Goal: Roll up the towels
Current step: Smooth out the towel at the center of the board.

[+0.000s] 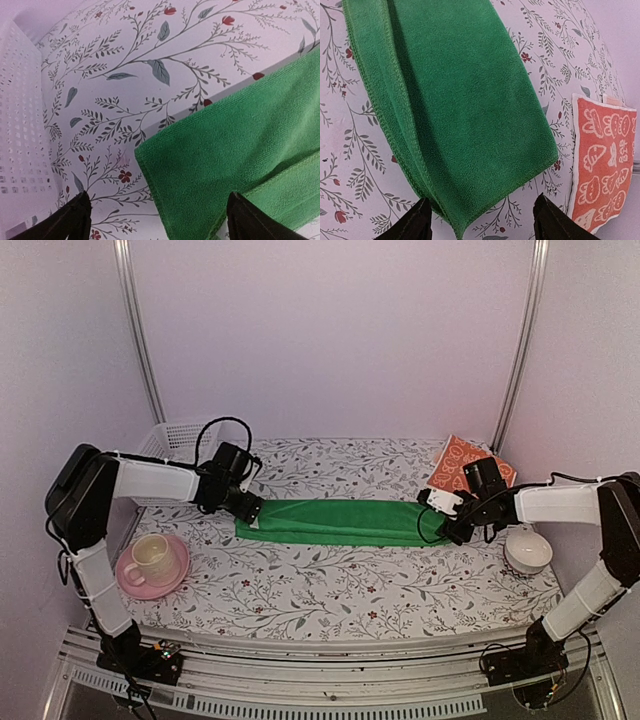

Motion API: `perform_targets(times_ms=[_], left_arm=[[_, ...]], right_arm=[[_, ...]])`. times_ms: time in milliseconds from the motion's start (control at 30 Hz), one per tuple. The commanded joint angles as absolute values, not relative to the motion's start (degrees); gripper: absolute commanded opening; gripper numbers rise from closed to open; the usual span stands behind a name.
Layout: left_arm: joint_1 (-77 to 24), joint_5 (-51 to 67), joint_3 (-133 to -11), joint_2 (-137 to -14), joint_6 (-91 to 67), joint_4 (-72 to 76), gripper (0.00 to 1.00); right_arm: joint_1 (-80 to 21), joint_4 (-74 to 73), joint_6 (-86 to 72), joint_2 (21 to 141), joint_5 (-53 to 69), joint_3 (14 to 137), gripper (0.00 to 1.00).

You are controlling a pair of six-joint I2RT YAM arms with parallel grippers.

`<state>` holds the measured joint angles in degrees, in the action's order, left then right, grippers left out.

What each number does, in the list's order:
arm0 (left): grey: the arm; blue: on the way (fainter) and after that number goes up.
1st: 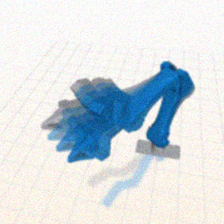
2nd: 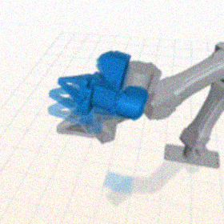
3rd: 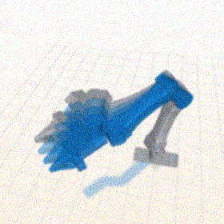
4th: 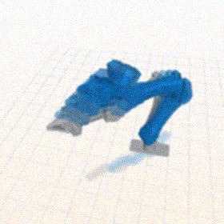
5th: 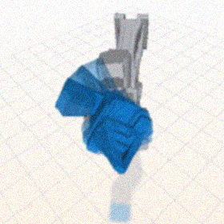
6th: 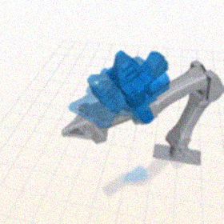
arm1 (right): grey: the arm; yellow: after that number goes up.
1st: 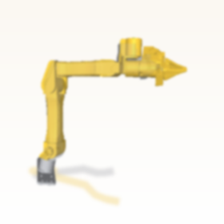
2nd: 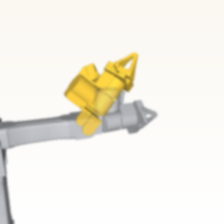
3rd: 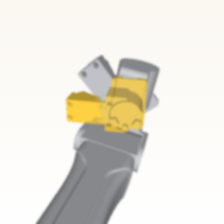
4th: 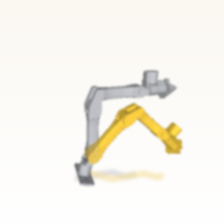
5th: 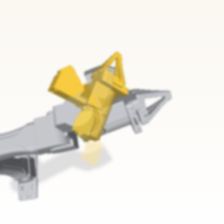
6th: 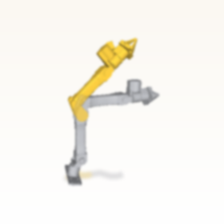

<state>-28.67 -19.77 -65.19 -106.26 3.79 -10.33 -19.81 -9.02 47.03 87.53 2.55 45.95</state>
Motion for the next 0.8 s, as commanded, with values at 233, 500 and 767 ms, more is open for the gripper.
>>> perform_targets(times_ms=[233,500,767], left_arm=[[-29.4,-17.9,-59.1,-100.9,1.9,-11.6,0.89],[-29.5,-19.2,-57.0,-100.2,1.4,-12.0,0.83],[-29.8,-19.9,-55.2,-97.5,0.5,-12.1,0.75]], right_arm=[[-21.0,-12.5,49.0,88.2,3.4,43.2,0.69],[-21.1,-17.0,51.8,87.9,6.9,42.1,0.62],[-21.2,-20.3,52.8,88.9,9.3,41.9,0.57]])
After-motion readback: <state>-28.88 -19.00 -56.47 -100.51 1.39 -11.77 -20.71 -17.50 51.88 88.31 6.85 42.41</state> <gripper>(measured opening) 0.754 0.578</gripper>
